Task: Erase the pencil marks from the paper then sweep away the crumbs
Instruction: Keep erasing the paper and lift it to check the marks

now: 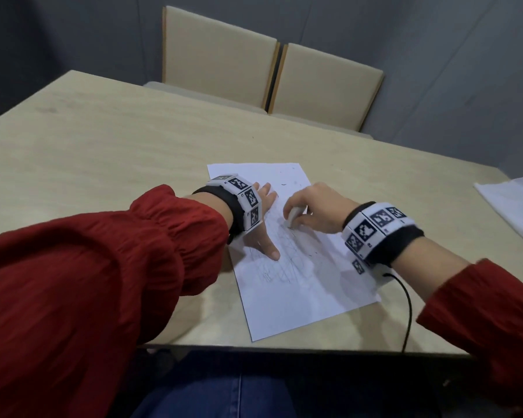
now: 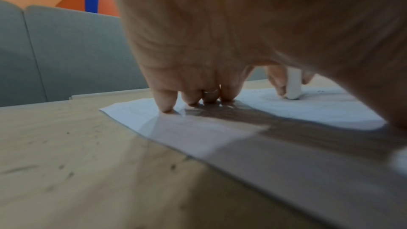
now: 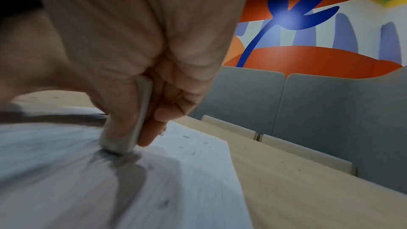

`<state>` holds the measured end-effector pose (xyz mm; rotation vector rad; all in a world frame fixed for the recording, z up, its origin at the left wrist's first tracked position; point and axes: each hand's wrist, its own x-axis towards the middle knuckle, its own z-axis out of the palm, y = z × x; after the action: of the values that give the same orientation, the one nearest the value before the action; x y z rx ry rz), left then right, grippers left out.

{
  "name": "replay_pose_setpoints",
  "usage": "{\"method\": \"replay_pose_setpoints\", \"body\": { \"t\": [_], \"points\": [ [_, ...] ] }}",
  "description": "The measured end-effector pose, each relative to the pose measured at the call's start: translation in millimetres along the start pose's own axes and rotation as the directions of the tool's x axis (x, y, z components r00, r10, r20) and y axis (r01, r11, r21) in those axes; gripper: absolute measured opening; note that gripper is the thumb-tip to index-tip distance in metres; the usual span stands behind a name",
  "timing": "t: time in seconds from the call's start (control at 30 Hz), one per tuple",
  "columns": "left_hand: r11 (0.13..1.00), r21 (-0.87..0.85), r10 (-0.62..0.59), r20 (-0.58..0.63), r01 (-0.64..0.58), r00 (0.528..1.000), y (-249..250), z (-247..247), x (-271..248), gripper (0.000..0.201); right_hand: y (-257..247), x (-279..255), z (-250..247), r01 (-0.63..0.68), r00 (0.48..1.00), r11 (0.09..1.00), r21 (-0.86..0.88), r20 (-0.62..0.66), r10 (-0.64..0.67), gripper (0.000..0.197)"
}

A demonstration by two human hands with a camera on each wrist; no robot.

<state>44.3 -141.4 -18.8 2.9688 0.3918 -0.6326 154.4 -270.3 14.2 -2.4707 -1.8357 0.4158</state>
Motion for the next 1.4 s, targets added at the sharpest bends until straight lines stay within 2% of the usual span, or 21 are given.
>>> {"method": "replay_pose_setpoints", "body": {
  "t": [0.17, 0.3, 0.43, 0.53, 0.6, 0.67, 0.8, 0.87, 1.0, 1.07, 1.2, 1.3, 1.37, 1.4],
  "points": [
    [1.0, -0.01, 0.008, 0.017, -0.008, 1.0, -1, -1, -1, 0.138, -3, 33, -11, -0.041, 0.994, 0.994, -0.1, -0.106, 0.03, 0.023],
    [1.0, -0.003, 0.0, 0.017, 0.0, 1.0, 3, -5, -4, 0.135, 0, -4, 1, -0.043, 0.998, 0.996, -0.076, -0.053, 0.04, 0.018],
    [1.0, -0.026, -0.012, 0.058, 0.014, 0.998, 2, -5, 1, 0.136, -2, -17, -6, -0.009, 1.0, 0.962, -0.272, 0.019, 0.015, 0.014],
    [0.998, -0.055, 0.011, 0.035, -0.009, 0.999, 0, -3, 0, 0.137, -14, 9, -15, -0.014, 0.996, 0.917, -0.399, -0.087, -0.023, 0.01],
    [0.995, -0.101, 0.029, 0.023, -0.027, 0.999, -1, -3, 0, 0.138, -21, 24, -15, -0.068, 0.991, 0.93, -0.36, -0.136, 0.02, 0.012],
    [0.997, -0.074, 0.014, 0.034, -0.012, 0.999, -1, -3, -2, 0.138, -19, 21, -10, -0.098, 0.99, 0.937, -0.336, -0.129, 0.057, 0.012],
    [0.999, -0.054, 0.001, 0.061, 0.002, 0.998, 0, -4, 0, 0.136, -7, -15, -6, -0.032, 0.999, 0.937, -0.348, -0.005, 0.032, 0.009],
    [0.999, -0.045, 0.003, 0.055, -0.001, 0.998, 1, -5, -2, 0.135, -9, -16, -13, -0.004, 0.999, 0.925, -0.38, 0.045, 0.024, 0.01],
    [1.0, -0.027, -0.008, 0.039, 0.009, 0.999, 2, -3, 0, 0.136, -18, 18, -25, -0.085, 0.994, 0.931, -0.355, -0.1, 0.053, 0.013],
    [0.999, -0.045, -0.011, 0.042, 0.013, 0.999, 1, -2, 0, 0.138, -21, 27, -21, -0.122, 0.989, 0.934, -0.336, -0.116, 0.087, 0.013],
    [1.0, -0.009, -0.013, 0.034, 0.013, 0.999, 3, -5, -4, 0.133, -13, -13, -8, -0.11, 0.991, 0.943, -0.315, -0.109, 0.079, 0.016],
    [0.999, -0.046, -0.01, 0.057, 0.012, 0.998, 4, -6, -4, 0.133, -9, -43, -8, -0.056, 0.998, 0.927, -0.37, -0.009, 0.057, 0.015],
    [0.999, -0.036, -0.016, 0.058, 0.018, 0.998, 4, -6, -3, 0.133, -13, -34, -15, -0.046, 0.998, 0.92, -0.389, 0.012, 0.055, 0.015],
    [1.0, -0.022, -0.018, 0.054, 0.019, 0.998, 4, -6, -2, 0.133, -14, -22, -18, -0.057, 0.998, 0.92, -0.387, -0.018, 0.054, 0.015]
  ]
}}
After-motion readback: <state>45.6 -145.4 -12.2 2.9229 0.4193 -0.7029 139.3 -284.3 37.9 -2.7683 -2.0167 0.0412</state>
